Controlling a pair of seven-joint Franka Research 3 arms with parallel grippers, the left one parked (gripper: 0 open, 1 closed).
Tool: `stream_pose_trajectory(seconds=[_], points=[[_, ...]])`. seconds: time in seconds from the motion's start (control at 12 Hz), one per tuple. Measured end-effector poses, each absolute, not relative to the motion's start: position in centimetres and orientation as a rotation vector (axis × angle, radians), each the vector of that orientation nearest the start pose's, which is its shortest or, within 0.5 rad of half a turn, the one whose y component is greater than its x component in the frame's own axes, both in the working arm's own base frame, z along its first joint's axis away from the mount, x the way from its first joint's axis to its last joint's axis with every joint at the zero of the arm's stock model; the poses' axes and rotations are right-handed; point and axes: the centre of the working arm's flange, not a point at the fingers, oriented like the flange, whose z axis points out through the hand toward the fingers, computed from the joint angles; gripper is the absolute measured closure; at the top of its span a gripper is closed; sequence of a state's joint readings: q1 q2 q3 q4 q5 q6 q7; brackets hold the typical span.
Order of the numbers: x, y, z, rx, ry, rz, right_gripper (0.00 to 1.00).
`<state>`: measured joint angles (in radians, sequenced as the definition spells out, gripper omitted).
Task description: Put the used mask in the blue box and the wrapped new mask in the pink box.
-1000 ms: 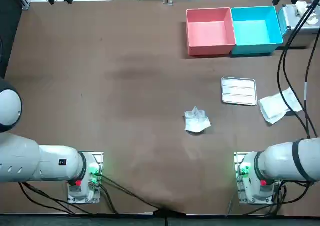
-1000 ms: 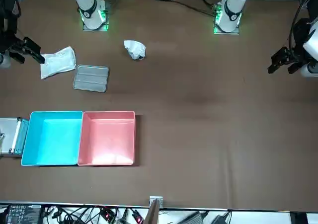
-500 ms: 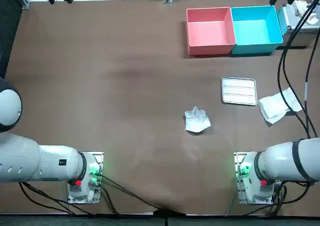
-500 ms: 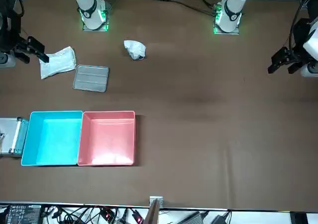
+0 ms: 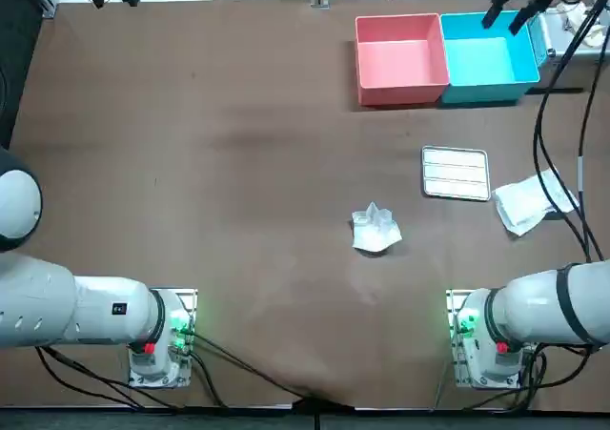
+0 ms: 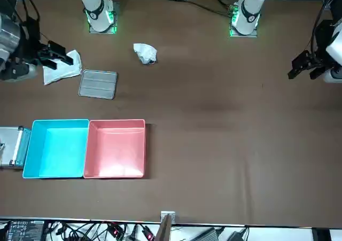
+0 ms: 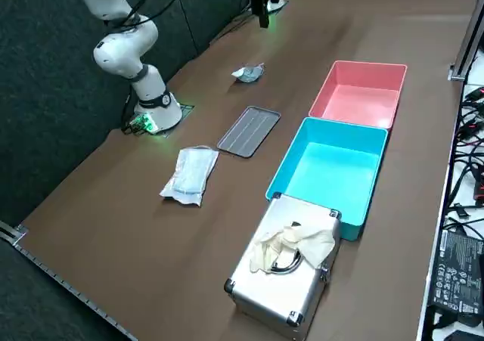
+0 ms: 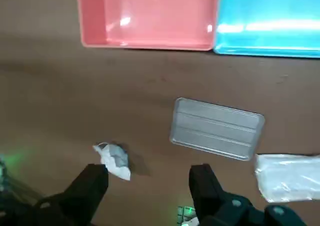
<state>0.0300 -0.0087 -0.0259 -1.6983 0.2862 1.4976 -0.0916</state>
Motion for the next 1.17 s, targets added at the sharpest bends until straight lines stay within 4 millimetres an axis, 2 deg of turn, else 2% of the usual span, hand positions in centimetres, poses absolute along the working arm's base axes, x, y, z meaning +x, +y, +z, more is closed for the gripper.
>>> stream_pose_trajectory(seconds=[0.33,0.58,0.83,1.0,1.17], points=[[53.5,5.9,53.5,-2.788,-0.292,0.274,0.0],[53.5,8.3,52.5,-2.786,-0.363,0.258,0.0],[53.3,8.8,51.5,-2.775,-0.414,0.274,0.0],[52.9,9.5,49.7,-2.762,-0.461,0.306,0.0],[52.3,11.3,47.7,-2.755,-0.513,0.331,0.0]])
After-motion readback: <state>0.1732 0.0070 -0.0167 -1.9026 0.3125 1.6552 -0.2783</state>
